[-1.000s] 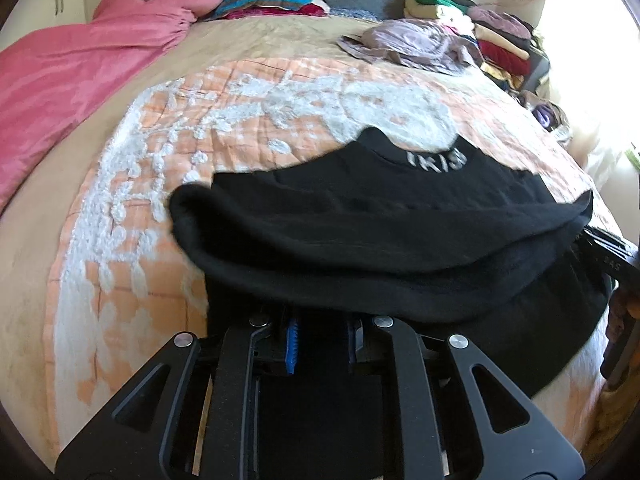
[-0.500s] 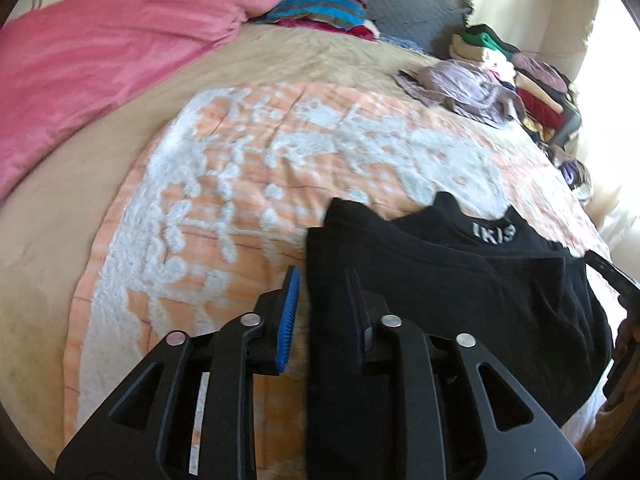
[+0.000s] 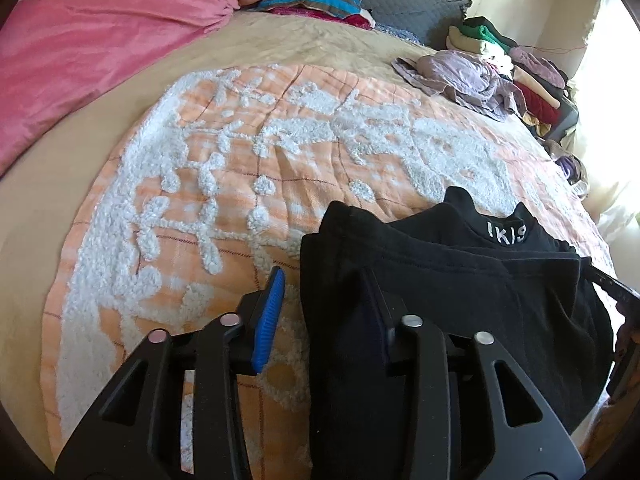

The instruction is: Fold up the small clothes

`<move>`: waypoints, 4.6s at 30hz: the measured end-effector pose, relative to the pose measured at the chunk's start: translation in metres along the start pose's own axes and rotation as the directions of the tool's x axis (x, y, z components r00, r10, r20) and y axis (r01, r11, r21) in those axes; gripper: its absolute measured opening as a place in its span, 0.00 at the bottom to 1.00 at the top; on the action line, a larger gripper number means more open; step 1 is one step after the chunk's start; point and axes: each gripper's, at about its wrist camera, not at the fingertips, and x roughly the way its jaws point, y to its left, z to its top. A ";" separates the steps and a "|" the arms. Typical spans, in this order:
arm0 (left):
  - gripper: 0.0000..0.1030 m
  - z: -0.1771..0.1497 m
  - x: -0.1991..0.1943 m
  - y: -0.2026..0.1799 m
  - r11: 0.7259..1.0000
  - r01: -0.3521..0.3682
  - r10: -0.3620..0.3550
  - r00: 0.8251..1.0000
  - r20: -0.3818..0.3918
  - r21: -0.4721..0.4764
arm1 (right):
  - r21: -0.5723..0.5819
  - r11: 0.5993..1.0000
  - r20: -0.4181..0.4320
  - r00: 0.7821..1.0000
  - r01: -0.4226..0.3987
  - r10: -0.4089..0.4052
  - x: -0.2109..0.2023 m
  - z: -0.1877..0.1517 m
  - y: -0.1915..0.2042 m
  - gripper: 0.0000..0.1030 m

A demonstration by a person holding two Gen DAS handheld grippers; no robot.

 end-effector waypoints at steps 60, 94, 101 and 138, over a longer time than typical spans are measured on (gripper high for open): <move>0.36 -0.048 -0.075 -0.019 0.996 -0.056 0.050 0.995 0.081 0.065 | 0.125 0.986 0.068 0.992 -0.110 0.102 -0.070 -0.071 0.000 0.59; 0.58 -0.114 -0.089 -0.033 0.999 -0.045 0.045 0.999 0.004 0.023 | 0.147 0.989 0.090 0.996 -0.026 0.013 -0.109 -0.128 -0.009 0.62; 0.70 -0.114 -0.101 -0.033 0.998 -0.058 0.057 0.998 0.019 0.022 | 0.119 0.992 0.130 0.991 -0.044 0.029 -0.129 -0.129 0.003 0.82; 0.91 -0.073 -0.106 0.036 0.984 -0.168 0.169 0.985 0.023 -0.067 | -0.483 0.844 0.037 0.957 -0.235 0.288 -0.088 -0.140 0.272 0.94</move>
